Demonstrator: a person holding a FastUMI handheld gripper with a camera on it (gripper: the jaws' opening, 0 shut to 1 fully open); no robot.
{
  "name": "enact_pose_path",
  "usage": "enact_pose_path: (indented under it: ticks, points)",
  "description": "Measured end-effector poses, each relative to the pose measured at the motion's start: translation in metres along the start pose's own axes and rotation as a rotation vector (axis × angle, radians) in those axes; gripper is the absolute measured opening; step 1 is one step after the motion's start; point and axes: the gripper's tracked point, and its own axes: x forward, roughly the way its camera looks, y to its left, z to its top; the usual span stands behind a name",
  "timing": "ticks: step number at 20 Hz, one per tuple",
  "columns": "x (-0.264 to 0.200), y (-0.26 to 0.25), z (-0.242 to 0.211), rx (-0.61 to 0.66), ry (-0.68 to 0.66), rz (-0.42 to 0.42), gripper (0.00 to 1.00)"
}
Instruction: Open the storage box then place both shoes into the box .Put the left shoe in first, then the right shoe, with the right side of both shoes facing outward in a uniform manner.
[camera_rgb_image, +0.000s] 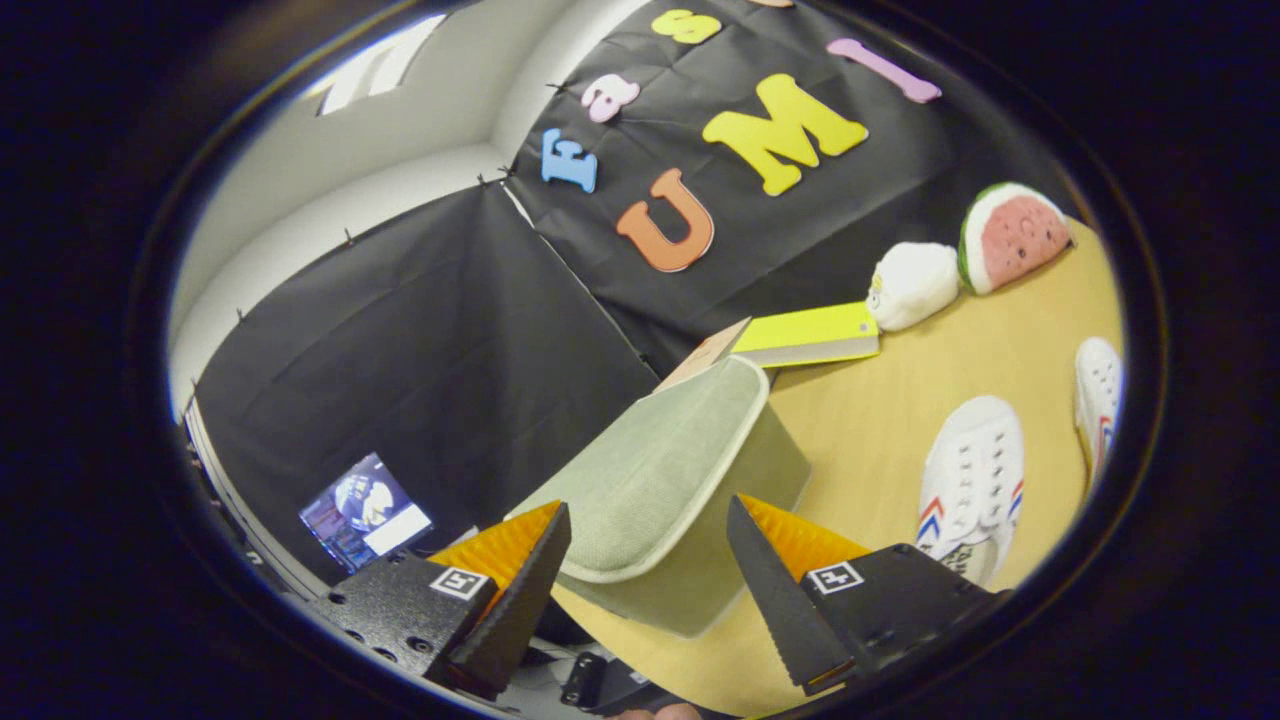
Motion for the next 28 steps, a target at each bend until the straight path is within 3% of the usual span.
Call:
enact_pose_path:
  ticks: [8, 12, 17, 19, 23, 28]
  points:
    - [0.032, -0.001, -0.007, 0.268, 0.059, 0.111, 0.99]
    - [0.025, 0.002, 0.008, 0.3, 0.039, 0.135, 0.94]
    - [0.01, 0.003, 0.024, 0.235, 0.004, 0.074, 0.46]
    - [0.007, 0.013, 0.031, 0.211, 0.0, 0.056, 0.19]
    - [0.01, 0.044, 0.055, 0.13, -0.014, 0.013, 0.06]
    - [0.032, 0.103, 0.102, -0.148, -0.113, -0.1, 0.05]
